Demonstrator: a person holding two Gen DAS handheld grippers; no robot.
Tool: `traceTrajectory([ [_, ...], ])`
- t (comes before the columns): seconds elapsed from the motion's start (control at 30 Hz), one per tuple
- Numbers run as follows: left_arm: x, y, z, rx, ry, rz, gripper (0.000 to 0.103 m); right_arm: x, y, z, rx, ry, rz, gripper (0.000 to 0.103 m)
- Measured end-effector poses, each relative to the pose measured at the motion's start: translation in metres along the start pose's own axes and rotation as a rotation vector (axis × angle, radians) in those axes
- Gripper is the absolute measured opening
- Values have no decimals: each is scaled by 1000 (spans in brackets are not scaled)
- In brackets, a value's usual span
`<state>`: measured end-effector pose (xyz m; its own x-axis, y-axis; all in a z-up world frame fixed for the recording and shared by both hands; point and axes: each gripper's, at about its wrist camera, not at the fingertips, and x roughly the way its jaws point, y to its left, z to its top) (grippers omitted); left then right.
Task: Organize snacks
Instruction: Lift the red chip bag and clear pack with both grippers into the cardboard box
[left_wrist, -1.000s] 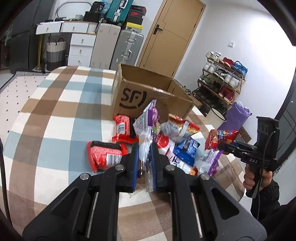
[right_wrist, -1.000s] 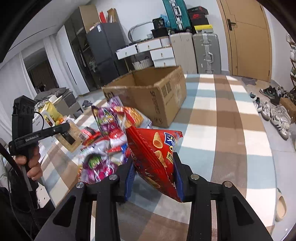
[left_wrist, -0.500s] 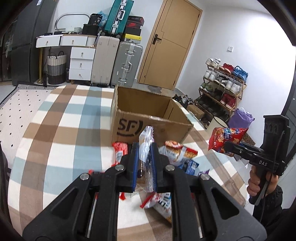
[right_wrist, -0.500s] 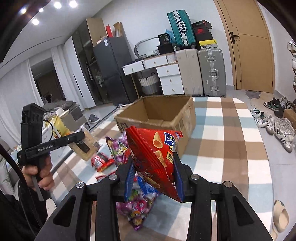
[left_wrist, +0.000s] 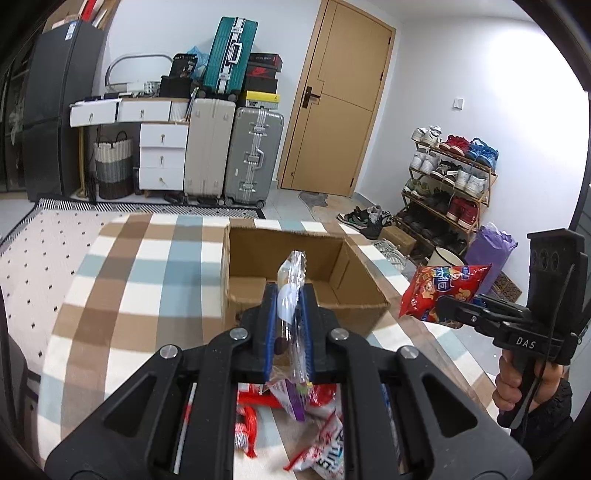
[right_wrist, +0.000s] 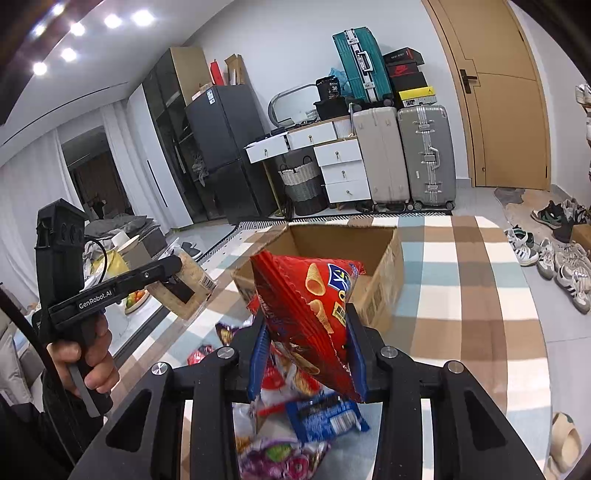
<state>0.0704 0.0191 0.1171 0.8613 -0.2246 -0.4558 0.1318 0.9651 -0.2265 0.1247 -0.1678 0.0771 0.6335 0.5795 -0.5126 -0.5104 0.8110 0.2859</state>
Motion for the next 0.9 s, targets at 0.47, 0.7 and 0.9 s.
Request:
traceTrajectory([
  [0.47, 51, -6, 38, 59, 1, 27, 10, 55, -4, 33, 23, 49, -20, 37],
  [0.7, 94, -2, 46, 76, 22, 31, 10, 86, -13, 36, 42, 85, -35, 37],
  [0.9, 121, -2, 51, 94, 26, 34, 10, 108, -20, 35, 43, 123, -37, 37],
])
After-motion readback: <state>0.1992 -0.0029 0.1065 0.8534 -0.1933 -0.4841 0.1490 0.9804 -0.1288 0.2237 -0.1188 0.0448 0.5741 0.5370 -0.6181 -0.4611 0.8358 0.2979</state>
